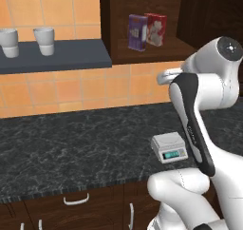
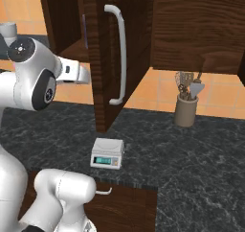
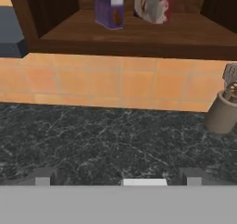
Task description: Pick the cereal and place it on the digital scale for weighing, and close the cabinet.
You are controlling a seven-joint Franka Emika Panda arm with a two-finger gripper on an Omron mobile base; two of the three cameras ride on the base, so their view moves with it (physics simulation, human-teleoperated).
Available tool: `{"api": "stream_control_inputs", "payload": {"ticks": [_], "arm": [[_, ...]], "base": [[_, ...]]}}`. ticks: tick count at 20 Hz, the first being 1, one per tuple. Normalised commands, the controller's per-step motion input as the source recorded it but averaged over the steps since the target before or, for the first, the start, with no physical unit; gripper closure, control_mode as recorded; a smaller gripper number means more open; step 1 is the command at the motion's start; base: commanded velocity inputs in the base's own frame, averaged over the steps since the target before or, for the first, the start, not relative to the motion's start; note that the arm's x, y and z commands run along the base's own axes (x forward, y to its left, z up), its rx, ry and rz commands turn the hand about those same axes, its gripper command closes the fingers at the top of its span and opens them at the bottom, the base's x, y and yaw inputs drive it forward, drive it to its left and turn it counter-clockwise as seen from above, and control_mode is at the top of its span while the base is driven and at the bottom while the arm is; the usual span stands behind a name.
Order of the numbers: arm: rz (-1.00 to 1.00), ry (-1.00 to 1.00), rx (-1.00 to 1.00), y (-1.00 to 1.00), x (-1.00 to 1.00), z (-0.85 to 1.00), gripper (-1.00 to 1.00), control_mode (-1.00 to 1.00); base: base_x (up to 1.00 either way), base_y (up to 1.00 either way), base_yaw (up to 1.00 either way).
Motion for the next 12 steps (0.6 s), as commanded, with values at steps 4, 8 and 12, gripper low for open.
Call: {"api": "stream_control_inputs", "payload": {"ticks": [4, 8, 12], "arm": [[0.0, -0.21, 0.0, 0.0, -0.14, 0.68, -1.0, -1.0], [0.0, -0.2, 0.0, 0.0, -0.09, 0.66, -1.0, -1.0], [0.0, -0.27, 0.03, 0.0, 0.01, 0.23, -1.0, -1.0]], "base": [[0.0, 0.0, 0.0], [0.0, 0.0, 0.0], [0.0, 0.0, 0.0]]}}
